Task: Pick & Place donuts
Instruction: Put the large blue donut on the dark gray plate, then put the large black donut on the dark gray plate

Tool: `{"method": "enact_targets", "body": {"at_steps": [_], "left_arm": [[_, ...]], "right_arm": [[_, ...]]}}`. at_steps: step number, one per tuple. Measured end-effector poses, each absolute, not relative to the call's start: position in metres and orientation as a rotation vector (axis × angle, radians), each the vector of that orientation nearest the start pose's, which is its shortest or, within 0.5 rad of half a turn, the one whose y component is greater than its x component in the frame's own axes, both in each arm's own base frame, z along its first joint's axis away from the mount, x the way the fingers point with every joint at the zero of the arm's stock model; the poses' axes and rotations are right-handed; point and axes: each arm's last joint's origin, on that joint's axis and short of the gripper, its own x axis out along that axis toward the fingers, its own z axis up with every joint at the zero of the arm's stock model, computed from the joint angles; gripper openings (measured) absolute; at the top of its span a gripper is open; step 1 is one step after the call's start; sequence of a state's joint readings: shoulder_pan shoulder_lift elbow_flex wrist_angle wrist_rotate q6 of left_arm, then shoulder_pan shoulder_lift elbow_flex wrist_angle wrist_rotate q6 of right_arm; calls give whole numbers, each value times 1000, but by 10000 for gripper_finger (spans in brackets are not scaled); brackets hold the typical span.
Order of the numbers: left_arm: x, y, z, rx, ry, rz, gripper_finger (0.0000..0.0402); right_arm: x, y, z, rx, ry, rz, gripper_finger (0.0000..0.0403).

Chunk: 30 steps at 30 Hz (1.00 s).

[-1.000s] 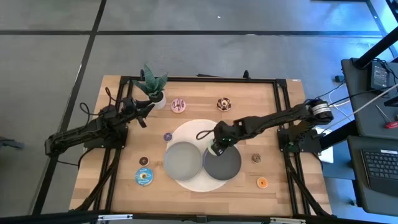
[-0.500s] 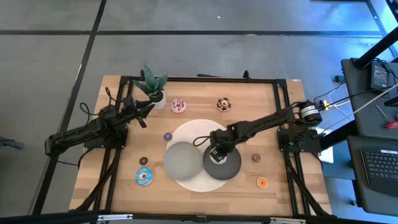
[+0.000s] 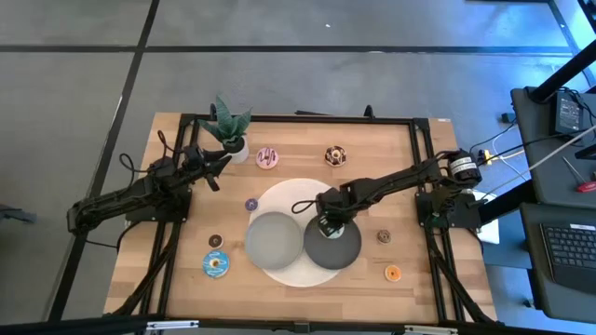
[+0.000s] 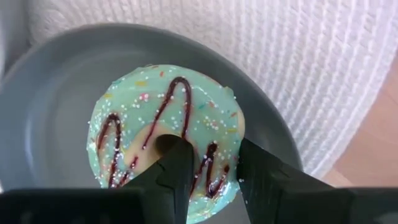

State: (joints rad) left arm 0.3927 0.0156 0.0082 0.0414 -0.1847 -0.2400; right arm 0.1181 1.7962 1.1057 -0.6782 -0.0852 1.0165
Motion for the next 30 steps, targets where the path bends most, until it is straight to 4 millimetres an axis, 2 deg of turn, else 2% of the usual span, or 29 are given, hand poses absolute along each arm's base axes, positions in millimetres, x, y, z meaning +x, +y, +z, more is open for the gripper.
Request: {"method": "enact_targets", "body": {"at_steps": [6, 15, 21, 24, 30], "left_arm": [[88, 42, 169, -230, -103, 571, 120], [88, 42, 169, -230, -103, 571, 120], [88, 42, 169, -230, -104, 571, 119], [88, 42, 169, -230, -104, 571, 118], [88, 42, 169, -230, -103, 571, 120]], "right_arm": [[322, 40, 156, 805, 1321, -558, 131], [323, 40, 156, 873, 1326, -572, 229], [322, 40, 159, 886, 1324, -563, 259], [320, 39, 166, 880, 1340, -579, 261], [320, 26, 193, 887, 1351, -623, 261]]}}
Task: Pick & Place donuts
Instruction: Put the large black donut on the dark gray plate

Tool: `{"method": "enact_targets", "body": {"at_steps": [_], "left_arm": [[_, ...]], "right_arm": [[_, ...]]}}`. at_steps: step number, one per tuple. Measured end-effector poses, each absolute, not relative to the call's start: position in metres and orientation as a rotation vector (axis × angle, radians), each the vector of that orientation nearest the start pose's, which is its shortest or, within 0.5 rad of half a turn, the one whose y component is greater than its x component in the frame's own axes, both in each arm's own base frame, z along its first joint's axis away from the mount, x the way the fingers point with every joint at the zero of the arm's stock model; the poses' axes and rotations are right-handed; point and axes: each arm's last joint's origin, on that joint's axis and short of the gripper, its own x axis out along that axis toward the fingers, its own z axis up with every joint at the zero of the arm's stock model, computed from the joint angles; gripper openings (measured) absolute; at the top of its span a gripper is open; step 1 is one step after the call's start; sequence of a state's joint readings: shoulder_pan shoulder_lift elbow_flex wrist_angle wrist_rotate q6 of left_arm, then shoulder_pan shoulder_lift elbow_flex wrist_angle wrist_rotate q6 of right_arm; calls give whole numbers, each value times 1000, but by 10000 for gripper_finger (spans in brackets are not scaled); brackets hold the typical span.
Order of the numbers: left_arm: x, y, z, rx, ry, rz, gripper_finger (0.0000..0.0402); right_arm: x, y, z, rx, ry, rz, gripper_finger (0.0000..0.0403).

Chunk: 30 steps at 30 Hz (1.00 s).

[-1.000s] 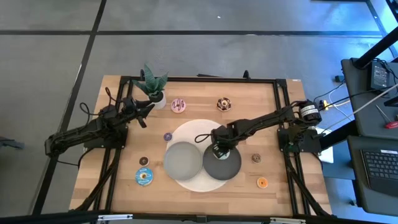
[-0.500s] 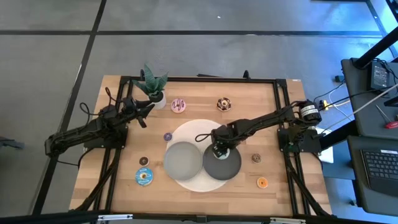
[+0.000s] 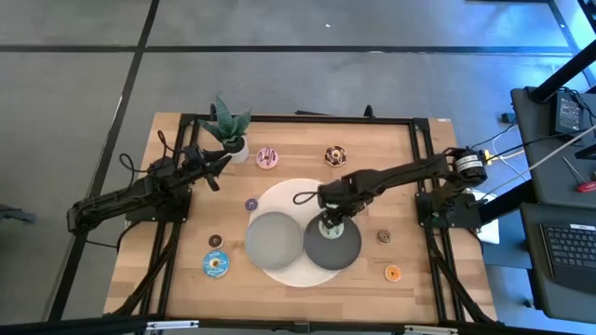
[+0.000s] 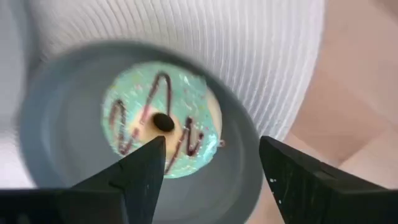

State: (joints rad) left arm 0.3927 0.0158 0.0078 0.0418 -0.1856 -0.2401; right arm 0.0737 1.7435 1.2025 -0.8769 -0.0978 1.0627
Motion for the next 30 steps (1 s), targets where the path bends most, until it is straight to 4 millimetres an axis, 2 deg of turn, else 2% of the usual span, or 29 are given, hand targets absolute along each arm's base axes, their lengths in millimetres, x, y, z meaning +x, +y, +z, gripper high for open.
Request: {"method": "enact_targets", "body": {"at_steps": [5, 10, 13, 16, 22, 26, 30], "left_arm": [[88, 42, 169, -230, -105, 578, 120], [88, 42, 169, -239, -109, 577, 118], [88, 42, 169, -240, -110, 577, 118], [88, 42, 169, -274, -120, 574, 118], [88, 42, 169, -323, -134, 570, 120], [88, 42, 169, -324, -134, 570, 120], [88, 42, 169, -324, -135, 573, 120]], "right_arm": [[325, 8, 234, 817, 1287, -587, 261], [340, -5, 265, 652, 1175, -414, 261], [340, -26, 273, 641, 1139, -493, 261], [331, -60, 272, 673, 1142, -647, 261], [316, -116, 251, 648, 1130, -686, 261], [304, -142, 235, 686, 1105, -761, 261], [294, -159, 219, 734, 1055, -838, 261]]}}
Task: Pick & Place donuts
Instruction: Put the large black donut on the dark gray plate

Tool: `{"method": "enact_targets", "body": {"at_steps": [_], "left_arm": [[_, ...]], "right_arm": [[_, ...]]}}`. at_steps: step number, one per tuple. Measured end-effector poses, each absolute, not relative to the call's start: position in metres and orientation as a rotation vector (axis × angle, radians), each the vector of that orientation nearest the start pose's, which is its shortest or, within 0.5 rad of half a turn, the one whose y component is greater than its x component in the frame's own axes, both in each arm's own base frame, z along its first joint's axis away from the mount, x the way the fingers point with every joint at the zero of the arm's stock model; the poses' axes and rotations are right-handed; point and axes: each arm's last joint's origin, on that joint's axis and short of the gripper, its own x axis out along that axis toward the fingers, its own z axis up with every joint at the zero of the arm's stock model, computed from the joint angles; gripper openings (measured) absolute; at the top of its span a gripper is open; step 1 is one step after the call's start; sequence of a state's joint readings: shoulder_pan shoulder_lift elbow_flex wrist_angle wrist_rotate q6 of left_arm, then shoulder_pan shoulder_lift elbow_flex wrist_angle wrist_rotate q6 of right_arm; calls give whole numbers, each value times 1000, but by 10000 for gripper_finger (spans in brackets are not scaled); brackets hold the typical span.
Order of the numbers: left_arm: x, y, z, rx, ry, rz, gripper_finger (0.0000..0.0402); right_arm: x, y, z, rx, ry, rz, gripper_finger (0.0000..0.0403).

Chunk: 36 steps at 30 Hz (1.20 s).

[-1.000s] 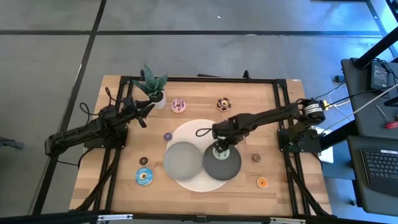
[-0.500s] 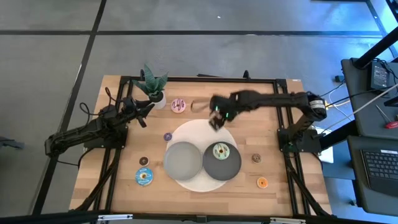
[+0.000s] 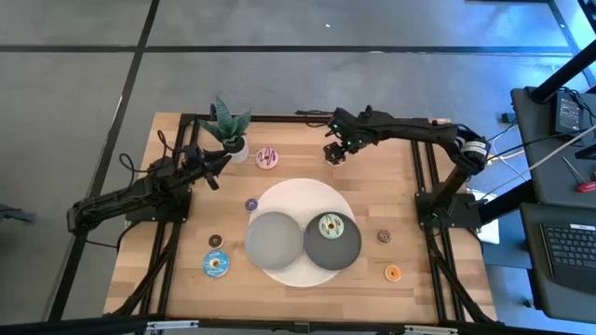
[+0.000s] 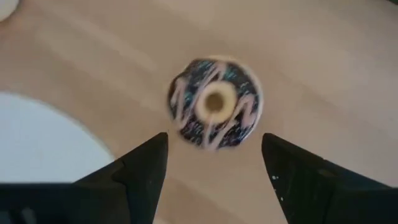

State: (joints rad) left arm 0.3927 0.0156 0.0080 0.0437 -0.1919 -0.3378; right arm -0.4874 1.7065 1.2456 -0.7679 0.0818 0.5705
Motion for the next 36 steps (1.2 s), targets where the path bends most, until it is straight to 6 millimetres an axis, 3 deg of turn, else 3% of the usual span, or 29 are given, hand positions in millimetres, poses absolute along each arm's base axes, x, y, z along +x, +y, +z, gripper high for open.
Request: {"method": "enact_targets", "body": {"at_steps": [12, 24, 36], "left_arm": [[88, 43, 170, -322, -143, 599, 120], [87, 43, 170, -341, -151, 606, 120], [87, 43, 170, -340, -151, 603, 120]], "right_arm": [[283, -167, 177, 721, 966, -852, 261], [282, -176, 148, 754, 1023, -947, 258], [285, -181, 147, 754, 986, -904, 168]]}}
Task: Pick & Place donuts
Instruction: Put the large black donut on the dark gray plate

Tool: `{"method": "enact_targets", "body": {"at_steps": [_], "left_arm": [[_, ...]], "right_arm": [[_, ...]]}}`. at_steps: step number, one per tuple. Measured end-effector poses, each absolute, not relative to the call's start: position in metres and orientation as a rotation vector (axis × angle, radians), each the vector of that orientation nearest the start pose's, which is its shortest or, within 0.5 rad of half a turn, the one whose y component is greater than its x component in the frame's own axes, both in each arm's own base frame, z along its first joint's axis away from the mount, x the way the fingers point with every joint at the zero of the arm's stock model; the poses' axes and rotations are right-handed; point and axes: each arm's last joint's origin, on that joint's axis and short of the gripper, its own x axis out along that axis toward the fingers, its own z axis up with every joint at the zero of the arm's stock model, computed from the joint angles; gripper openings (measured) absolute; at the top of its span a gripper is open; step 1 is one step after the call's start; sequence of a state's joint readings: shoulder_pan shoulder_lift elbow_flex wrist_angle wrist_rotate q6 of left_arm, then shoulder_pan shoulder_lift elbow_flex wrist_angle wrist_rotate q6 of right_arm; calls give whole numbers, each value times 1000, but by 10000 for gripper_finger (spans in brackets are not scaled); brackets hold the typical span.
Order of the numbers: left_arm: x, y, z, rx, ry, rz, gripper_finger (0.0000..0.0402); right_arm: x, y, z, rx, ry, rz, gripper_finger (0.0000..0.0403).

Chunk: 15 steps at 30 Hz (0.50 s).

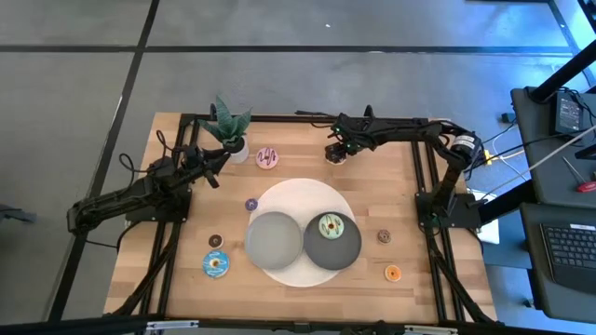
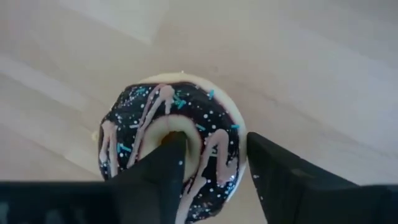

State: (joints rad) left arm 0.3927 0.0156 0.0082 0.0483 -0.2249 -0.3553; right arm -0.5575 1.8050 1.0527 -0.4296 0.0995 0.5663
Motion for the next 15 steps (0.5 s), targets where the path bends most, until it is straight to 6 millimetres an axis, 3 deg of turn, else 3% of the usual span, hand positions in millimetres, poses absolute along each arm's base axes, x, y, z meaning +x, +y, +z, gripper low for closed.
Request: {"method": "enact_targets", "body": {"at_steps": [15], "left_arm": [[88, 43, 170, -339, -150, 602, 120]], "right_arm": [[285, -181, 147, 753, 992, -907, 129]]}}
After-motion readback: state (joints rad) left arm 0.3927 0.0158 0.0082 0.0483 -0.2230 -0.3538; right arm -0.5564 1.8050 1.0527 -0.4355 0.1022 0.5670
